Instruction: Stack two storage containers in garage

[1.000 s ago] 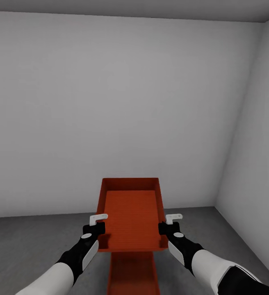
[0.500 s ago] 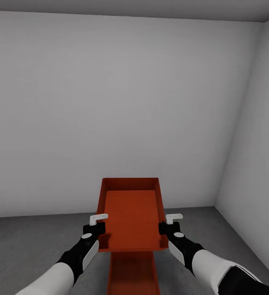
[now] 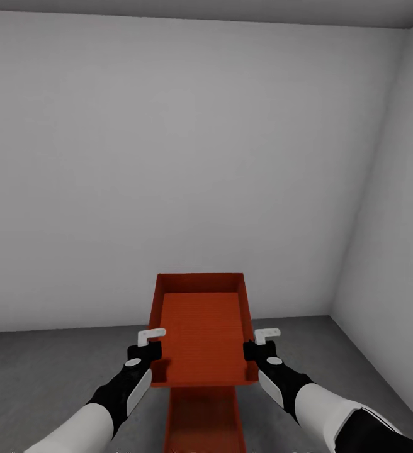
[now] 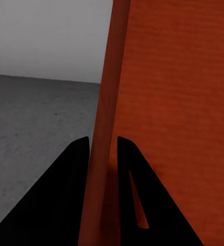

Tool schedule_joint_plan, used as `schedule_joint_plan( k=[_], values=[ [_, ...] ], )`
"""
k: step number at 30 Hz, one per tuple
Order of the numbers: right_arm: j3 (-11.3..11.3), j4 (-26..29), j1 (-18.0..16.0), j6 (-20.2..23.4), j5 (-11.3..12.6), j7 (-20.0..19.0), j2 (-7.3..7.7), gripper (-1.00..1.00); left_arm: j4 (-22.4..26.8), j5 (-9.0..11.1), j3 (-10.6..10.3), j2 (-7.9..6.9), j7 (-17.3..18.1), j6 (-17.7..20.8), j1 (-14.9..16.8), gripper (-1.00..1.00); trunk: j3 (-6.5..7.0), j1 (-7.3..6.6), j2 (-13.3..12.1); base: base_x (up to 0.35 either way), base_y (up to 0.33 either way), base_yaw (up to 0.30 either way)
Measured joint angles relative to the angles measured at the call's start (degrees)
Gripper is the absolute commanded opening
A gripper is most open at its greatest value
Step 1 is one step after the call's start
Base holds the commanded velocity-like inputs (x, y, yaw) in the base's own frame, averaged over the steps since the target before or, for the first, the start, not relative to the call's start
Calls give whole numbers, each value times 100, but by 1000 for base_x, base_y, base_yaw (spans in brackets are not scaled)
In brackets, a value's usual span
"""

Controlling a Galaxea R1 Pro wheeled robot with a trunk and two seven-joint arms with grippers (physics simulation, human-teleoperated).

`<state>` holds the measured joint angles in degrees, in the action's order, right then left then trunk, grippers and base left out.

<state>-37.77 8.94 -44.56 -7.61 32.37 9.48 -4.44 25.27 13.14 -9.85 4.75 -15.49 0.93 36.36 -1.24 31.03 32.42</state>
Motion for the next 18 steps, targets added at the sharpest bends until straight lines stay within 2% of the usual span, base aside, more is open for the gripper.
schedule_joint_plan(
  k=[18],
  values=[
    [30,9,-1,-9,-29,-21,8,-100,0,1,4,3,1,-21,0,-100,-490,396,724,0,0,0]
  ],
)
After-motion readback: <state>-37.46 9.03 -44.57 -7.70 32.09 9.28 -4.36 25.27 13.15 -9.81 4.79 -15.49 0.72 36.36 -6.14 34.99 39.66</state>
